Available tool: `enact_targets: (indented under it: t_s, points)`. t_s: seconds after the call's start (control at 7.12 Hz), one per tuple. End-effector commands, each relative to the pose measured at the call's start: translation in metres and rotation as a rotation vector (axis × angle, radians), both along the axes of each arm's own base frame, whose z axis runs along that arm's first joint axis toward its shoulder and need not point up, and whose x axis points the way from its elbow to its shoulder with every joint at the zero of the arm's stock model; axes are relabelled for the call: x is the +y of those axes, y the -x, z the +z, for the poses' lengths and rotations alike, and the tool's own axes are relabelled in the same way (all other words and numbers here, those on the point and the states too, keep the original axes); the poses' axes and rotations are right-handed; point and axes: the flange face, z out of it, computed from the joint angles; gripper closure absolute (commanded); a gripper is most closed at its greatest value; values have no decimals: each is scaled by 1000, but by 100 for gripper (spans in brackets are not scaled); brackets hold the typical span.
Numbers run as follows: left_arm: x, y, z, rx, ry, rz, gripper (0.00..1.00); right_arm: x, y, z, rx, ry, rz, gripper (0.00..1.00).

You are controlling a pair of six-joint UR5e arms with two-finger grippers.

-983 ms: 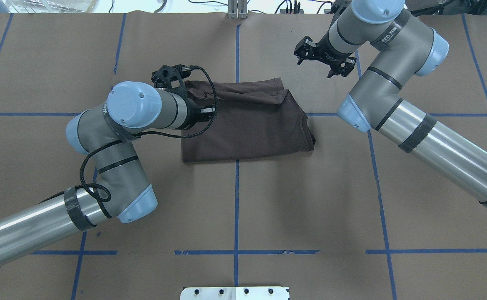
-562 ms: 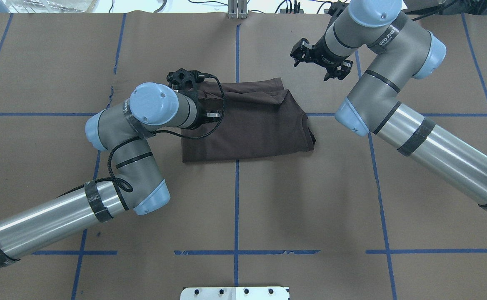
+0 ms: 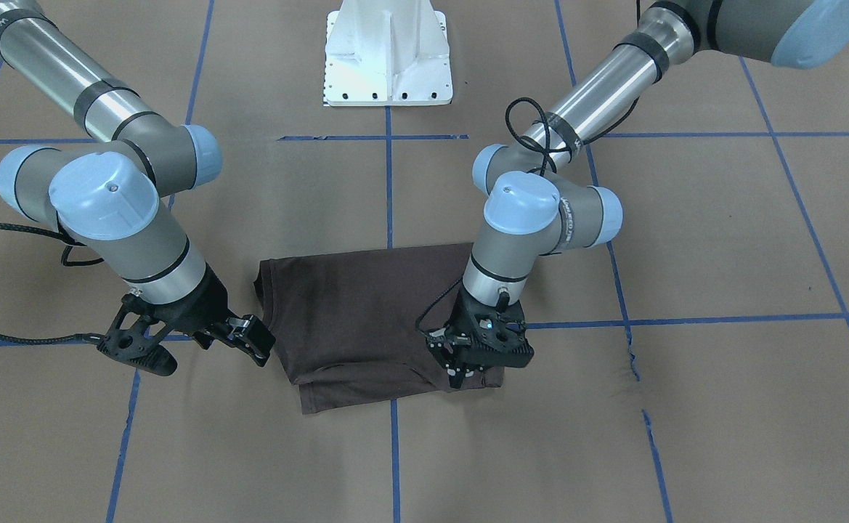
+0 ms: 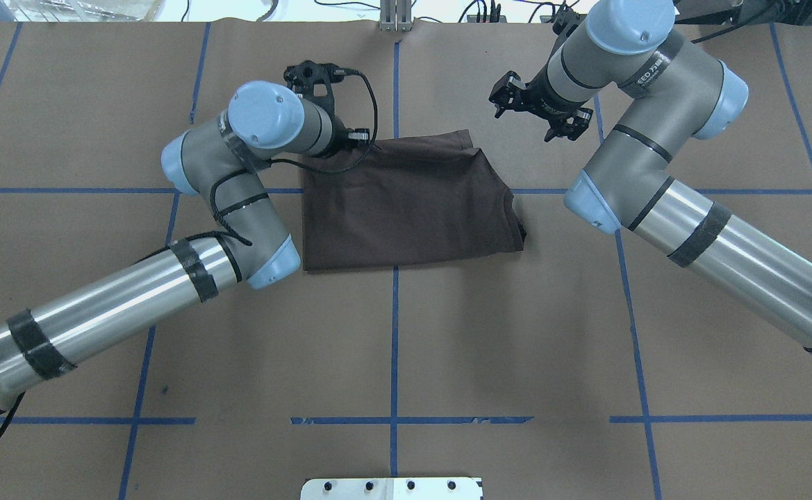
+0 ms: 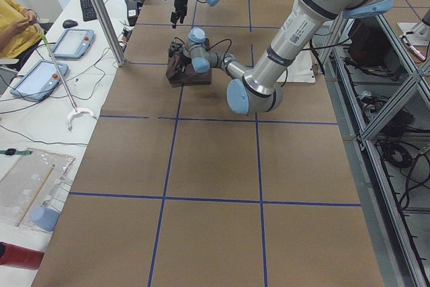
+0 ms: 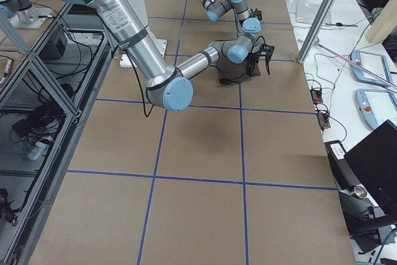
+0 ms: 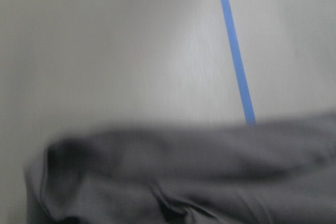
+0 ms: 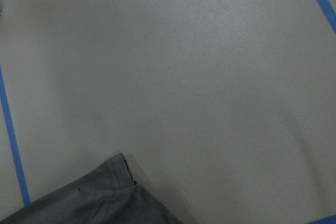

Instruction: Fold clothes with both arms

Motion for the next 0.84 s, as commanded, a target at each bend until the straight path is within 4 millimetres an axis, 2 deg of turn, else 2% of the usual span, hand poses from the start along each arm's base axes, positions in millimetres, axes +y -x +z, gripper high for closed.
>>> enact_targets:
  t_s: [0.0,0.14,0.28,0.42,0.56,0.7]
  points:
    - [-60,47,26,-33,-40,-55,100,7,5,4,8,-7,-1,0]
    - [-60,49,-1,6,-55,-51,100,11,9,1,6,-13,-3,0]
    - [-53,58,-22,59,-56,-15,100,24,18,-14,-26,7,9,0]
    - [-35,71,-16,75,-46,19,100,55,45,-34,-61,31,44,1]
    - [-20,84,-6,82,-38,38,100,93,75,-56,-91,49,85,88]
    - [-12,97,7,86,-37,44,100,124,108,-62,-96,55,57,100]
